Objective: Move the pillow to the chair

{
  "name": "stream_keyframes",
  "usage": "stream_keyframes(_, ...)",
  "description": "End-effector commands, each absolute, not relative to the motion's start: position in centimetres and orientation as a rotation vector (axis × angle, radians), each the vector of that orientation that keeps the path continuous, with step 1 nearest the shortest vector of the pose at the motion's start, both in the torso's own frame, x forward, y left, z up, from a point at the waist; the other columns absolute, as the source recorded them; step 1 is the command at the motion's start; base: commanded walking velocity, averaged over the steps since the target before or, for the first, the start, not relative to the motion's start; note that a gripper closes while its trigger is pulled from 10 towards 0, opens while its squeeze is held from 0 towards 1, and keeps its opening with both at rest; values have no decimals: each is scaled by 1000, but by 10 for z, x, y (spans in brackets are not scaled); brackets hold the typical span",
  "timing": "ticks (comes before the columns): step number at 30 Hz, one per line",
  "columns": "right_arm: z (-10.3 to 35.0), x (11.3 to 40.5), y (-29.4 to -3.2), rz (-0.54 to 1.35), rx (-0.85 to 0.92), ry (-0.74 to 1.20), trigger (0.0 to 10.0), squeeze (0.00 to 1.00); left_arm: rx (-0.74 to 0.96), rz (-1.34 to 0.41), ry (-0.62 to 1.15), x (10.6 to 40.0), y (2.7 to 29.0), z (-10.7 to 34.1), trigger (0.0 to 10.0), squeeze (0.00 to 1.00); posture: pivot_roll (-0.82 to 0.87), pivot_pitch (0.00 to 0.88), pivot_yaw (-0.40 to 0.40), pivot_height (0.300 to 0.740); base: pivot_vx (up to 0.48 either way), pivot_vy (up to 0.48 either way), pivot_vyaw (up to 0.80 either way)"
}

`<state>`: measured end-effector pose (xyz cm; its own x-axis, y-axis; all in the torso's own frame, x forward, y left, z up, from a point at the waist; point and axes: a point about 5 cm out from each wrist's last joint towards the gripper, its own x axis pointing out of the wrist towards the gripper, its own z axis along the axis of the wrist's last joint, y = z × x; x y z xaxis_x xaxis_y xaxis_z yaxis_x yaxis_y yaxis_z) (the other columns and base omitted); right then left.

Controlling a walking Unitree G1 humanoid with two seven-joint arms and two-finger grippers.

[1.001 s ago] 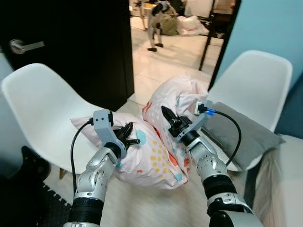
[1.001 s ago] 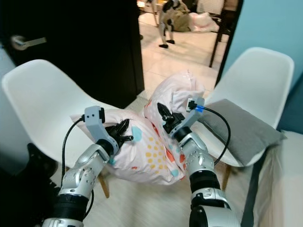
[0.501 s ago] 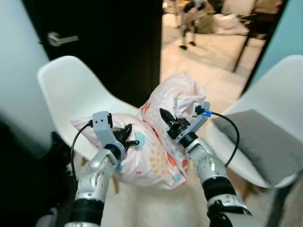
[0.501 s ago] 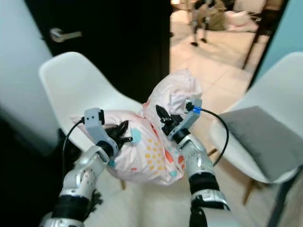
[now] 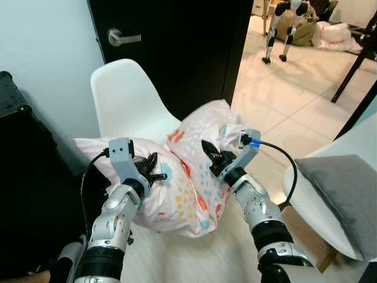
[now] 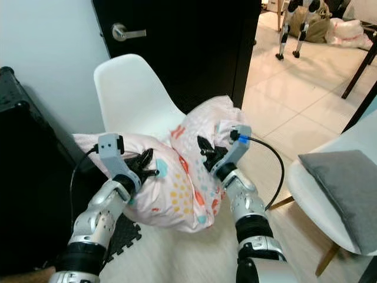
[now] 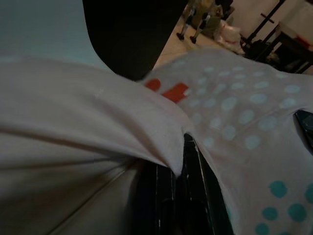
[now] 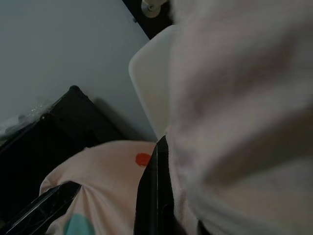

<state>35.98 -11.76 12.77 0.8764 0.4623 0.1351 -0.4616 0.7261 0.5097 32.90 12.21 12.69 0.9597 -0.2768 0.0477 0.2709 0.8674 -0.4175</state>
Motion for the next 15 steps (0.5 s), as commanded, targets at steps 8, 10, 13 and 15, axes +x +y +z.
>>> stream_keyframes(8,135,361,-108,540,568,-25,10000,0,-416,-340,-64,331,116,143,10000,0,-9,90,0,740,355,0,0)
stream_keyframes(10,135,361,-108,541,570,-27,10000,0,-416,-341,-65,331,115,144,10000,0,-9,90,0,740,364,0,0)
stream_keyframes(13,135,361,-107,544,577,-31,10000,0,-414,-347,-65,330,114,143,10000,0,-5,93,0,740,366,0,0)
stream_keyframes(15,136,361,-106,546,583,-33,10000,0,-414,-354,-64,330,112,143,10000,0,-4,93,1,740,368,0,0)
